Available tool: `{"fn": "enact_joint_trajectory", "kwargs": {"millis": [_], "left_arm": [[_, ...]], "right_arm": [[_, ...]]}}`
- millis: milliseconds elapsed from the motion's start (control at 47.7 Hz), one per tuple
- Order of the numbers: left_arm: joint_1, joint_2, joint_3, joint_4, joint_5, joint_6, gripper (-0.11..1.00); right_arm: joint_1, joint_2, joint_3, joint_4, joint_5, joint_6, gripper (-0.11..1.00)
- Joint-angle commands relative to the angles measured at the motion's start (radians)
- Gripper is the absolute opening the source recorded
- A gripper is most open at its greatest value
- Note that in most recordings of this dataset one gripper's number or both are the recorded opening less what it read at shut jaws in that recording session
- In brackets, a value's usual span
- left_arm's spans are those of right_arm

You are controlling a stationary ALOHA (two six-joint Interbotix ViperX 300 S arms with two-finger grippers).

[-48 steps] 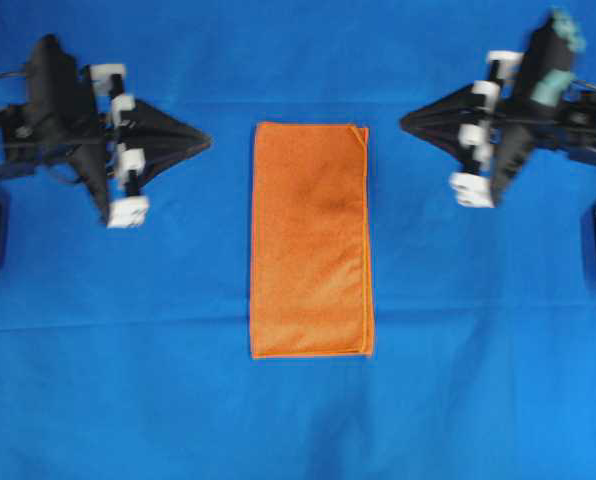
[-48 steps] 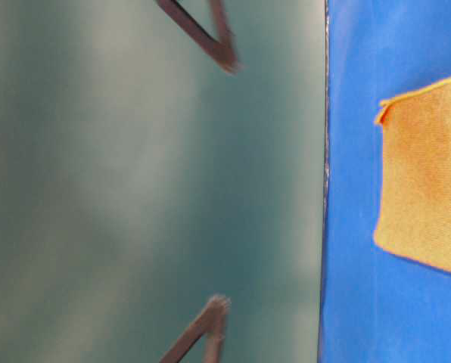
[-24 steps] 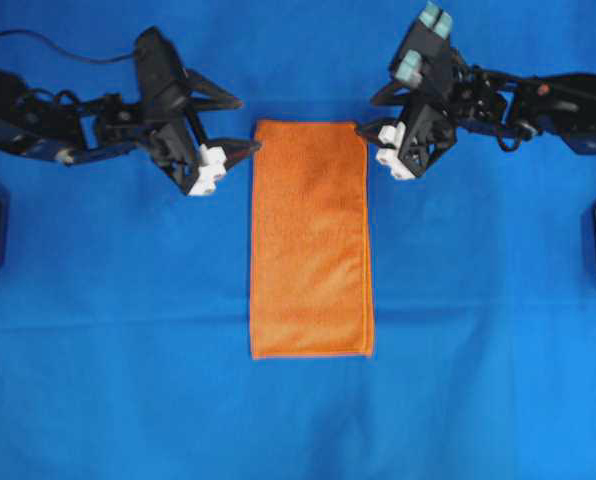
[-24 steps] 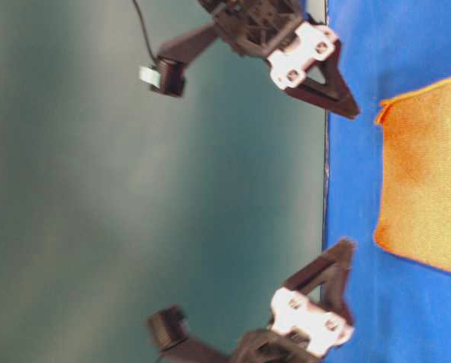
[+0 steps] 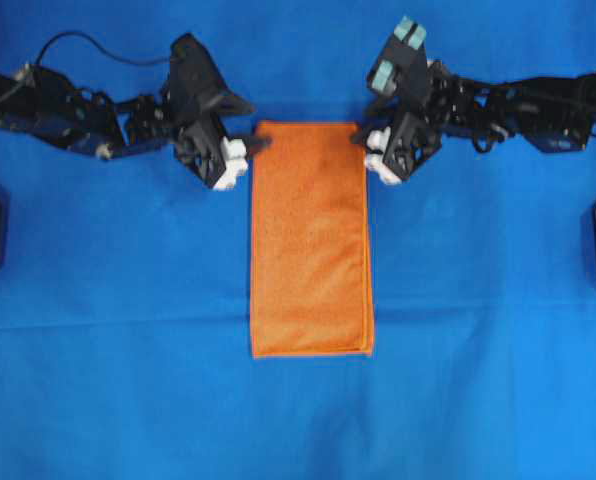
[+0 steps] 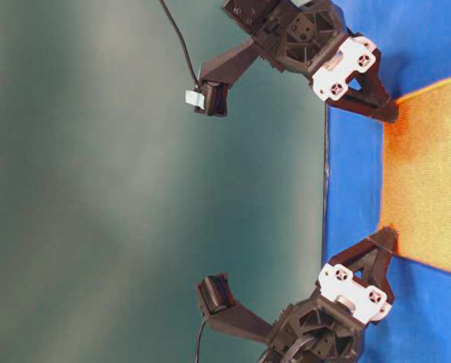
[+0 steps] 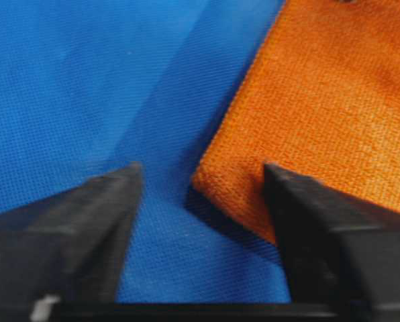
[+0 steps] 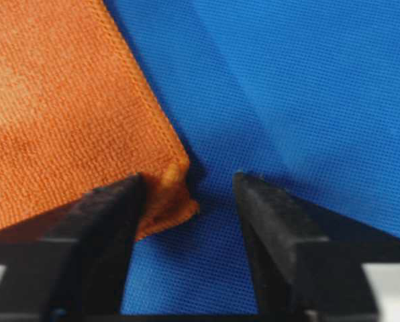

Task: Fold a vertical towel.
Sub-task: 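Grasp the top left and right corners with left and right grippers, then lift the top edge and fold it down toward the bottom edge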

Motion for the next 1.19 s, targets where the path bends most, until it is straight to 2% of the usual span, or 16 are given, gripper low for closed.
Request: {"fn": "enact_joint_trajectory", "kwargs": {"millis": [0,147,168,210,440,712,1006,1173], "left_arm": [[0.003,-0.006,-0.02,0.0,0.011,0.0,0.56],[-0.009,-0.002,-0.026,0.005,0.018,0.02,0.15],[-0.011,0.0,-0.026,0.005,0.018,0.02,0.1],[-0.012,-0.002,-0.026,0.005,0.018,0.023,0.03],[-0.014,-0.009,-0.031,0.005,0.046,0.029,0.02],[0.037,-0.092,-0.066,0.005,0.117,0.094,0.02],[0.123,-0.084,-0.132,0.005,0.133,0.123,0.02],[0.156,-0.077,-0.155,0.005,0.132,0.158,0.02]], "right_arm": [[0.005,-0.011,-0.012,-0.003,0.0,-0.005,0.48],[0.014,-0.011,-0.012,-0.014,0.018,-0.006,0.07],[0.015,-0.011,-0.014,-0.014,0.021,-0.005,0.04],[0.015,-0.011,-0.012,-0.014,0.029,-0.005,0.03],[0.014,-0.017,-0.012,-0.014,0.034,-0.002,0.03],[-0.037,-0.092,-0.002,-0.015,0.034,-0.008,0.03],[-0.146,-0.121,-0.023,-0.072,0.034,-0.034,0.03],[-0.175,-0.121,-0.029,-0.091,0.034,-0.035,0.03]]}}
